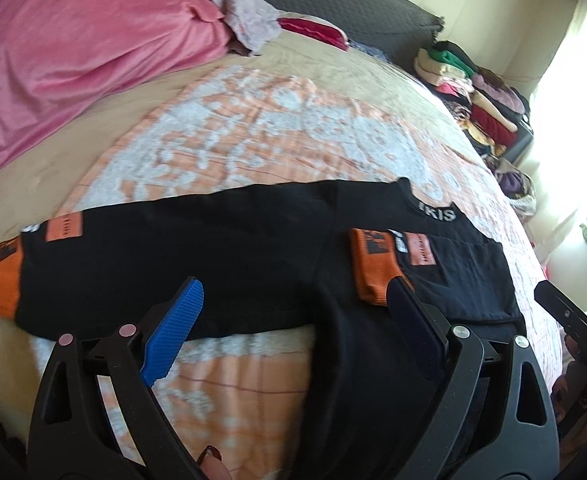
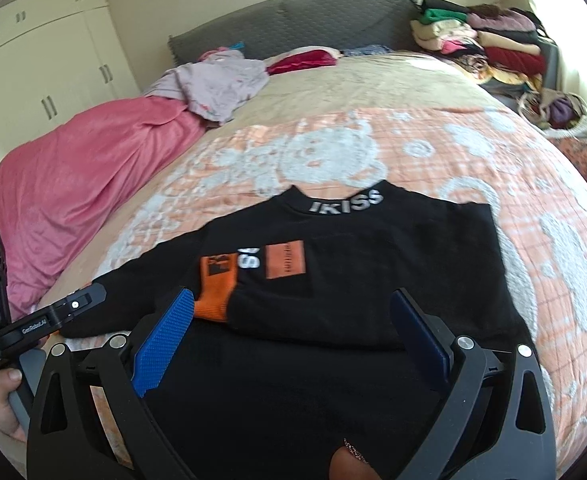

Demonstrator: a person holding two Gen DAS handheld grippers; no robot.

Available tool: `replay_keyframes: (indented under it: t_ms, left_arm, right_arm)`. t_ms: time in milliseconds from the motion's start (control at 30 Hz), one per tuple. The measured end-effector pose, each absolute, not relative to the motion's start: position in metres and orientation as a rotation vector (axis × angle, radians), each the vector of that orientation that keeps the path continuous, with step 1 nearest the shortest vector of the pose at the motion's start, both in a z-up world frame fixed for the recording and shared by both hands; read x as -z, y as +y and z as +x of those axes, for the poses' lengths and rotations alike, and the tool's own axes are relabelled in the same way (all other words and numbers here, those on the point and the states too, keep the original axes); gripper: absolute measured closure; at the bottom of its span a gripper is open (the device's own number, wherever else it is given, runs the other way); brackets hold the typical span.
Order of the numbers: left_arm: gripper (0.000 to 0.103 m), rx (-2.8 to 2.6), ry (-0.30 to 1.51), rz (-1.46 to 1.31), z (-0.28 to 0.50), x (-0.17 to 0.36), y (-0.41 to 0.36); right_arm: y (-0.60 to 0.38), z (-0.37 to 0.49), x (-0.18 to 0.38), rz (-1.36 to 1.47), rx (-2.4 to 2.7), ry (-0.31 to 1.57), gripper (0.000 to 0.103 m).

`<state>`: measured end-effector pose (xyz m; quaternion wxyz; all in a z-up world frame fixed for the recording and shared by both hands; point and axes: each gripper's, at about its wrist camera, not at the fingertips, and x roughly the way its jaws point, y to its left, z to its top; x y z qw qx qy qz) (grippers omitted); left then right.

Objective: Fold small clothes
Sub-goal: 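Grasp the other orange-cuffed sleeve with the left tool and lift it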

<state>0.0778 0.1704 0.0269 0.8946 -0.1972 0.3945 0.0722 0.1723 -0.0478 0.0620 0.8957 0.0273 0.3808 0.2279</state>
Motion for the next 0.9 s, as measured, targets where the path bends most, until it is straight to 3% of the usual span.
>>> replay_keyframes:
  t_ms: [900]
  left_arm:
    - [0.016, -0.337, 0.841, -0.586, -0.003, 0.007, 0.269]
  right_arm:
    - [0.073, 0.146, -0.055, -0.126, -0.706, 0.799, 0.005]
